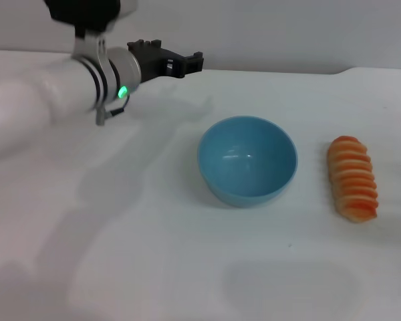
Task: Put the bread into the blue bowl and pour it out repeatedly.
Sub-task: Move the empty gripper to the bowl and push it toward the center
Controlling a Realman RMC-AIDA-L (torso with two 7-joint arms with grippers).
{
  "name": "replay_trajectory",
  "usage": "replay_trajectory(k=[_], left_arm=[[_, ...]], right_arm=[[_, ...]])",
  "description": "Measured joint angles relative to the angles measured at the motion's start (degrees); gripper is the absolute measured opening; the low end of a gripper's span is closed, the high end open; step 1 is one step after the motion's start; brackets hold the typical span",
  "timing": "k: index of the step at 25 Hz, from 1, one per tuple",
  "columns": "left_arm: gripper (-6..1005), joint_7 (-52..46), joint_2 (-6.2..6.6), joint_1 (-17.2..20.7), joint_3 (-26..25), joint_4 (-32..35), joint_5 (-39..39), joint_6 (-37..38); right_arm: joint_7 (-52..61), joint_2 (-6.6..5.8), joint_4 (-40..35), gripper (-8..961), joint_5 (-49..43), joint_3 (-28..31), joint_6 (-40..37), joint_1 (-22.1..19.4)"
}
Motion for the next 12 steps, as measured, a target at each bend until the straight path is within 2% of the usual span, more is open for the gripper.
replay_trajectory(k=[1, 2, 3, 5, 7, 8, 12], left_arm=[[862, 1.7, -0.41, -0.5, -2.9, 0.8, 0.1, 4.2], [862, 6.3, -1.33, -1.6, -9.5, 2.6, 0.1, 13.1], [862, 6.3, -1.33, -1.6, -9.5, 2.6, 0.1, 13.1], [861, 10.0, -1.70, -3.1, -14.7, 3.8, 0.0, 21.4], [861, 11.7, -1.49, -5.7, -19.5, 3.9, 0.3, 29.8], [861, 11.7, -1.49, -5.7, -19.5, 3.9, 0.3, 29.8], [860, 14.2, -1.58, -7.5, -25.1, 3.7, 0.5, 37.8]], right_arm=[[0.0, 0.00, 0.0, 660, 0.0, 0.0, 0.0, 0.0], [0.0, 0.00, 0.0, 660, 0.0, 0.0, 0.0, -0.1], [0.0, 0.00, 0.0, 659, 0.0, 0.0, 0.0, -0.1], [0.0, 0.00, 0.0, 658, 0.0, 0.0, 0.0, -0.1], [0.0, 0.00, 0.0, 657, 0.0, 0.0, 0.0, -0.1], [0.0, 0.00, 0.0, 656, 0.0, 0.0, 0.0, -0.1], [-0.3, 0.00, 0.0, 654, -0.2, 0.0, 0.0, -0.1]])
